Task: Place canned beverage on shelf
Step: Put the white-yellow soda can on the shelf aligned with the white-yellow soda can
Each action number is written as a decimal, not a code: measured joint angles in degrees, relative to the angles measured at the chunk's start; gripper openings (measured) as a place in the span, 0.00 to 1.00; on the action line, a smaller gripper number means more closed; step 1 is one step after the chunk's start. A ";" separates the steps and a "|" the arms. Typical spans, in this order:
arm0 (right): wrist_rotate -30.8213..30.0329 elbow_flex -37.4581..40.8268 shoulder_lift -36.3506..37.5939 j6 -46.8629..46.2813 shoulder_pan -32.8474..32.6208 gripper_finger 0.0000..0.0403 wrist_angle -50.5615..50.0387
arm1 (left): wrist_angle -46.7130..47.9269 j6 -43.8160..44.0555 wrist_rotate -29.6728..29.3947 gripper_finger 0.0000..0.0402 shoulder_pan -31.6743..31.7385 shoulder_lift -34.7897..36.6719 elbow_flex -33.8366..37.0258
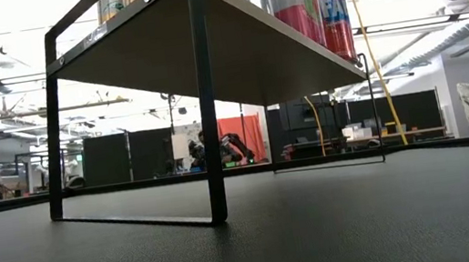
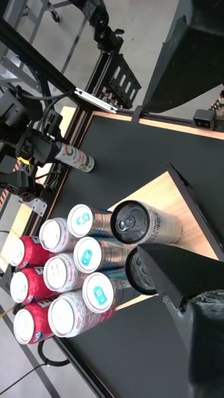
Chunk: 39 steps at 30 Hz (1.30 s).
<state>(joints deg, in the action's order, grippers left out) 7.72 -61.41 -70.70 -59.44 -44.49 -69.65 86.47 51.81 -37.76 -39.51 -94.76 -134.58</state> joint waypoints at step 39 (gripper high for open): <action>-7.11 -14.69 -0.07 1.26 0.49 0.57 11.52 | -24.90 -13.70 -2.81 0.90 2.64 -7.68 -0.02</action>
<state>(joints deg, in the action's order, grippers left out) 0.60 -76.09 -70.76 -58.18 -44.00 -58.13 61.58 38.11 -40.57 -36.87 -102.44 -134.61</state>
